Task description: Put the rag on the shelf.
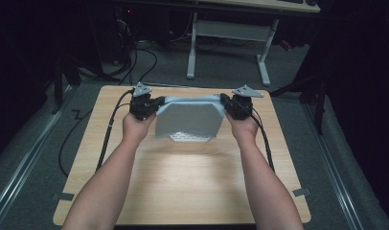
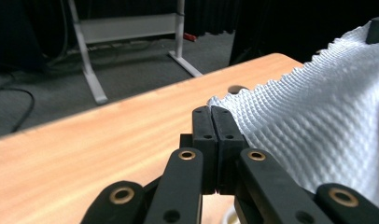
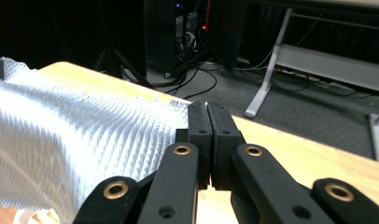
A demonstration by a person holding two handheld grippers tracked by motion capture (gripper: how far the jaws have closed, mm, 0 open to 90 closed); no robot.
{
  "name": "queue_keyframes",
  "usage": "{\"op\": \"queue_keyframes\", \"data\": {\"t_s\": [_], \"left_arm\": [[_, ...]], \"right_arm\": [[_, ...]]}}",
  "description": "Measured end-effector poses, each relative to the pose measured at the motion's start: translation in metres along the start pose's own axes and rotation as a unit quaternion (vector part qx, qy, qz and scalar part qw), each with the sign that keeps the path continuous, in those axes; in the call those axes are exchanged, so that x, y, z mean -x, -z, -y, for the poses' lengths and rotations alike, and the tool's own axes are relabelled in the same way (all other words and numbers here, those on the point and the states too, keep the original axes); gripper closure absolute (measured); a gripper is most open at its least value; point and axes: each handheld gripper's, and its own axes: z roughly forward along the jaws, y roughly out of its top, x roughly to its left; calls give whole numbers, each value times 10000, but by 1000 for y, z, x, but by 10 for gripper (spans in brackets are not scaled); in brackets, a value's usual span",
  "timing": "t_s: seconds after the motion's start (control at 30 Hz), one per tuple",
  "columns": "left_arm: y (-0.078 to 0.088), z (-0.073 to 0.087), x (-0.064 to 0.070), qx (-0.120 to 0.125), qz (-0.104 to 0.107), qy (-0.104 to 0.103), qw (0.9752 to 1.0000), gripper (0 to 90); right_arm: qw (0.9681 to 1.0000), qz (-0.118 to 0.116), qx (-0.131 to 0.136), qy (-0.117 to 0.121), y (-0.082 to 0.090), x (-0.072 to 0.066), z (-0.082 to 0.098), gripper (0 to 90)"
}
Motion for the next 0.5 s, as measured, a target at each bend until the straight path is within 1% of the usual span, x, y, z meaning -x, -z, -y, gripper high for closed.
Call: {"op": "queue_keyframes", "data": {"t_s": [0.17, 0.23, 0.27, 0.3, 0.4, 0.47, 0.5], "left_arm": [[-1, 18, 0, -20, 171, 207, 9996, 898], [-3, 24, 0, -86, 240, 278, 9993, 898], [-4, 26, 1, -153, 253, 279, 9992, 898], [-5, 28, 2, -162, 241, 256, 9992, 898], [-7, 35, 3, -187, 292, 322, 9989, 898], [-9, 40, 3, -222, 297, 353, 9987, 898], [-9, 42, 3, -244, 304, 362, 9986, 898]], "right_arm": [[9999, -79, -51, -102, -2, -3, 13, 895], [9998, -112, -64, -154, -2, -4, 19, 895], [9998, -131, -68, -163, -3, -5, 22, 895], [9997, -124, -95, -184, -3, -6, 25, 895], [9996, -142, -170, -179, -5, -8, 31, 895], [9997, -137, -168, -148, -5, -9, 35, 895], [9996, -129, -171, -173, -5, -10, 38, 895]]}}
